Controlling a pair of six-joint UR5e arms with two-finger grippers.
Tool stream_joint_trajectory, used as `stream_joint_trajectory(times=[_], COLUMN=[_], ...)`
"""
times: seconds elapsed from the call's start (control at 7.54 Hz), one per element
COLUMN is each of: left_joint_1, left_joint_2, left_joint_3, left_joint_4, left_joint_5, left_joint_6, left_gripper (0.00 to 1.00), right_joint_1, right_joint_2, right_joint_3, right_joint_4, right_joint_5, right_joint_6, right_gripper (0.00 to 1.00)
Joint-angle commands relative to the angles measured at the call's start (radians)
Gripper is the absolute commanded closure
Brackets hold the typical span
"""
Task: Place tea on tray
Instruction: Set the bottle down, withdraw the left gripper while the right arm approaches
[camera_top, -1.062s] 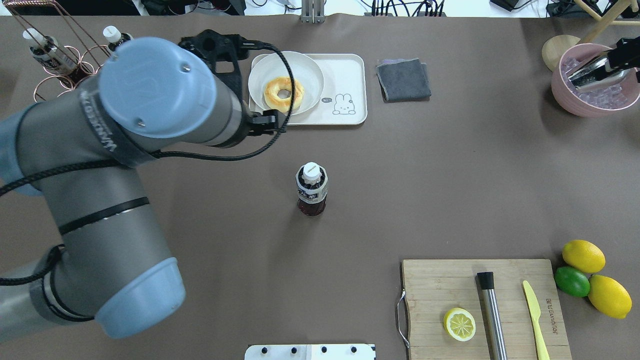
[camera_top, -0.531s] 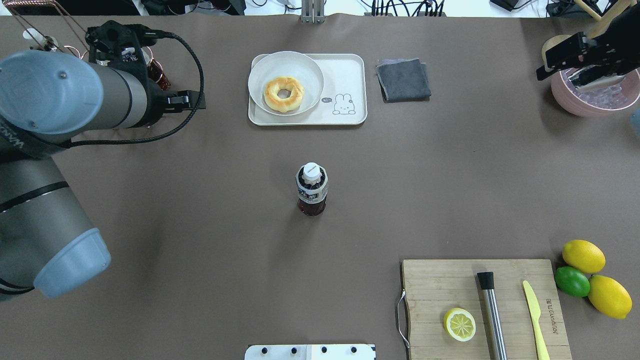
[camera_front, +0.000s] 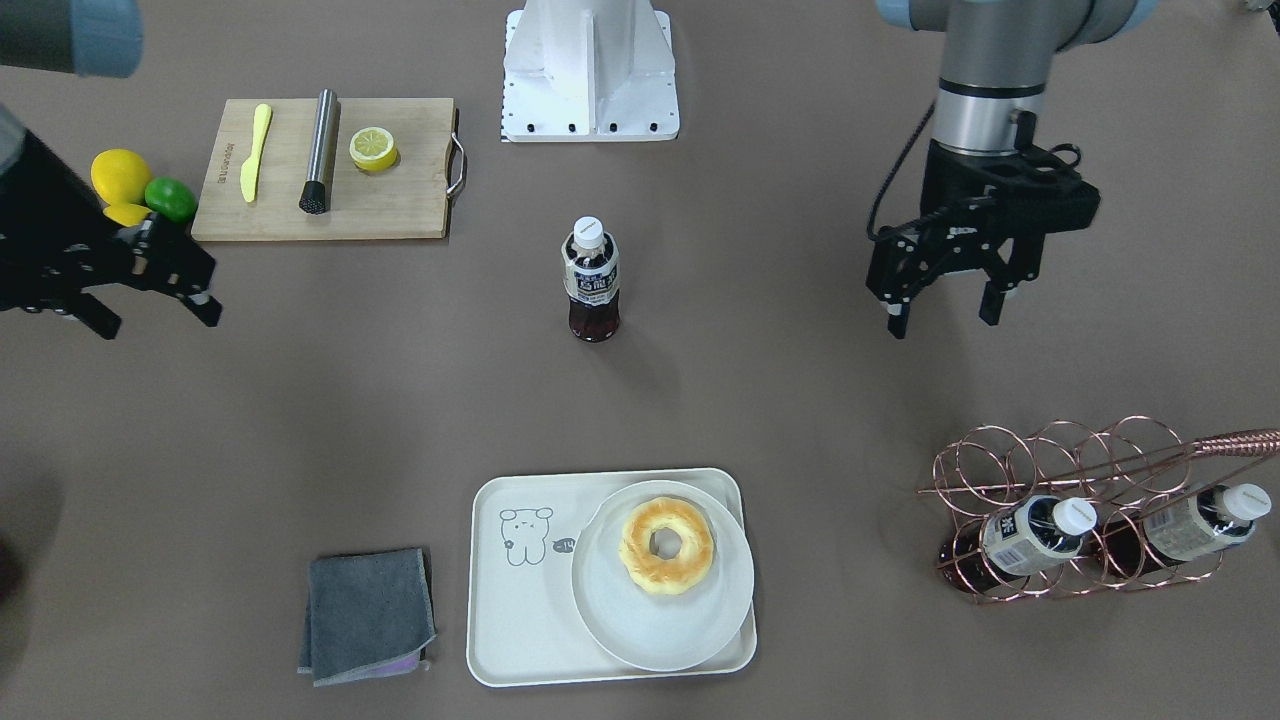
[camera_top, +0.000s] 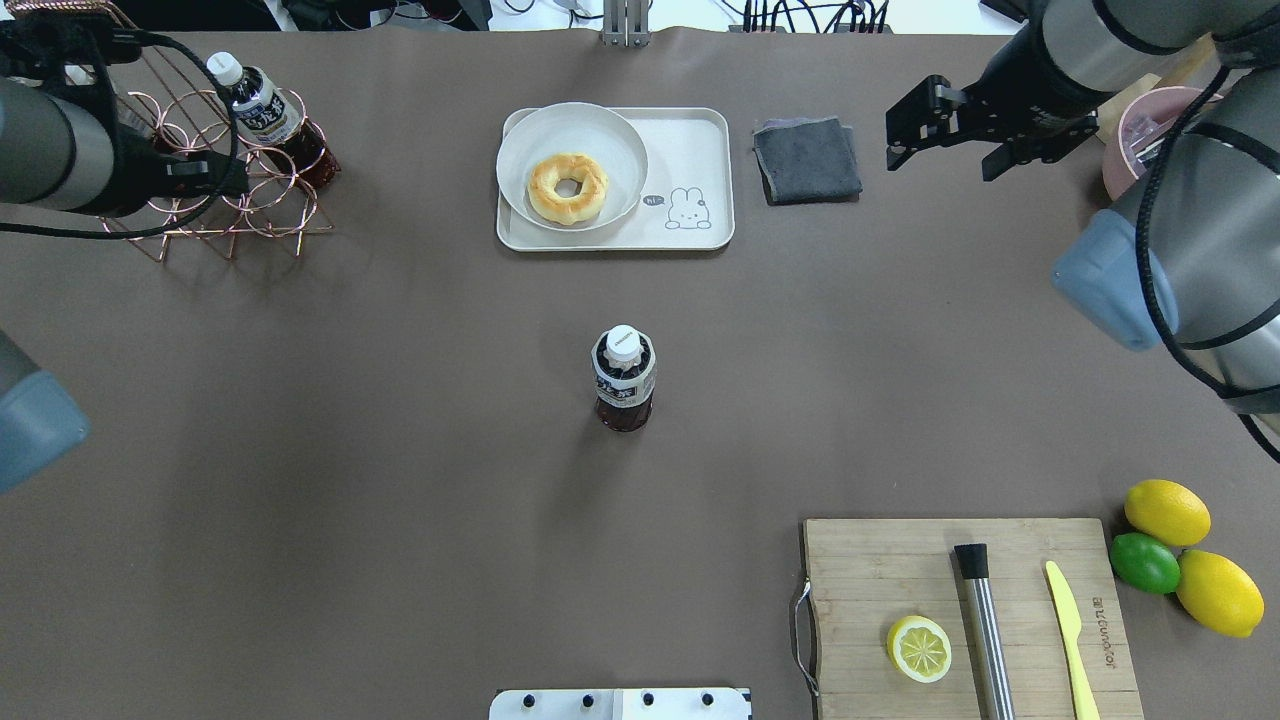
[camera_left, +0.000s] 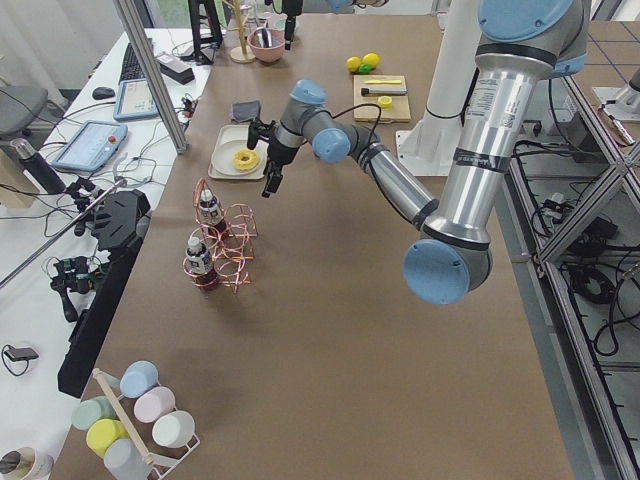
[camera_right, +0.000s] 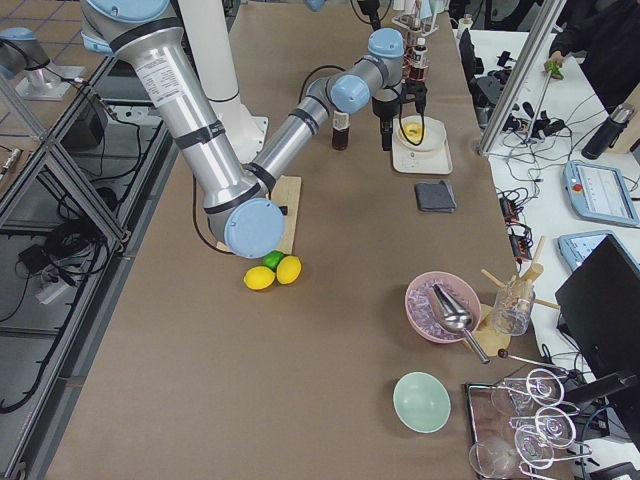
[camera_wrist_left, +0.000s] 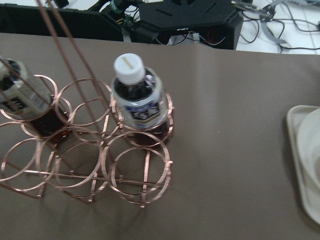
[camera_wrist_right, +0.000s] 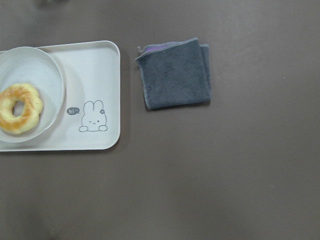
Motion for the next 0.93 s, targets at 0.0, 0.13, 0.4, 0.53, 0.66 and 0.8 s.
stream_joint_trajectory(times=[0.0,0.13,0.4,0.53,0.66,0.8], left_joint_1=[-0.303,-0.409,-0.519,-0.565,-0.602,-0.621], left_joint_2=[0.162,0.181,0.149,0.147,0.146,0.155], left_joint_3=[0.056,0.128,0.190,0.190,0.190,0.193], left_joint_4=[0.011,0.035,0.181,0.256,0.346,0.365], left_joint_5=[-0.353,-0.473,-0.511,-0.511,-0.511,-0.509], left_joint_6=[0.407,0.638,0.811,0.929,1.008,1.061], left_gripper=[0.02,0.02,0.02,0.02,0.02,0.02], right_joint_1=[-0.101,-0.149,-0.245,-0.298,-0.334,-0.367], right_joint_2=[0.097,0.125,0.183,0.215,0.238,0.283], right_joint_3=[0.003,0.002,0.000,-0.006,-0.007,-0.009], right_joint_4=[-0.040,-0.046,-0.101,-0.106,-0.108,-0.169], right_joint_5=[-0.041,-0.078,-0.170,-0.214,-0.239,-0.250], right_joint_6=[0.141,0.169,0.209,0.256,0.293,0.347], right_gripper=[0.00,0.00,0.00,0.00,0.00,0.00])
